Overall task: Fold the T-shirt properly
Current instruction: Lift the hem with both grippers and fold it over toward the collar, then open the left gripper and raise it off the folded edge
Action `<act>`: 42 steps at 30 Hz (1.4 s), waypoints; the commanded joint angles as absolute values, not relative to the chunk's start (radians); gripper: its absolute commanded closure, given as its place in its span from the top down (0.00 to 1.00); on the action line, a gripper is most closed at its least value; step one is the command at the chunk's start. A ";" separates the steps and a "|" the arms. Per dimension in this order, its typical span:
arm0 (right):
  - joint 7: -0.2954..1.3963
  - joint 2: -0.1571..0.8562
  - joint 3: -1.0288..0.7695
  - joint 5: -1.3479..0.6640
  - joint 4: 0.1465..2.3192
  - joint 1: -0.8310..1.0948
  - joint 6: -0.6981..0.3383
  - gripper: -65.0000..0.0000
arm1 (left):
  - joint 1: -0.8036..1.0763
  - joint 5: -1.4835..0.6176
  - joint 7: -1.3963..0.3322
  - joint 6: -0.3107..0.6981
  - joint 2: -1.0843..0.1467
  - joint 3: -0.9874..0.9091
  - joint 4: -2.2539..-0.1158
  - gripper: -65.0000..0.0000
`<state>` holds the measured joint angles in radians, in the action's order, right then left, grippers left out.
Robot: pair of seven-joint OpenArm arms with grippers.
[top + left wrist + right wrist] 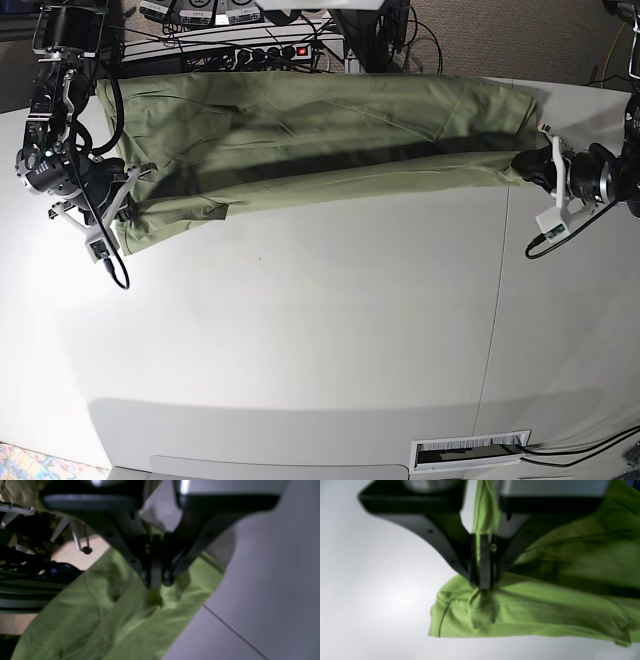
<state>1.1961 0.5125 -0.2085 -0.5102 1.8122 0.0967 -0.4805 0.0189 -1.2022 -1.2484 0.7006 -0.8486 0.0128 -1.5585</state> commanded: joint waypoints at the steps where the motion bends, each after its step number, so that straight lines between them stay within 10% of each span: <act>1: 1.187 0.532 -0.217 -0.508 1.827 0.083 -0.480 0.00 | 0.006 -1.221 -1.258 0.698 -0.876 0.002 -1.572 0.00; 7: 1.204 0.532 -0.217 -0.505 1.827 0.083 -0.480 0.00 | 0.020 -1.221 -1.259 0.698 -0.876 0.002 -1.572 0.00; 13: 1.200 0.532 -0.217 -0.505 1.827 0.083 -0.481 0.07 | 0.065 -1.235 -1.259 0.698 -0.875 0.002 -1.572 0.25; 42: 1.216 0.492 -0.217 -0.664 1.900 0.144 -0.524 0.09 | 0.099 -1.076 -1.134 0.672 -0.876 0.002 -1.572 0.26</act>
<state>1.2358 0.4767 -0.2089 -0.6529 1.8839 0.1551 -0.5228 0.1131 -1.0580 -1.1427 0.6682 -0.8509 0.0128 -1.5585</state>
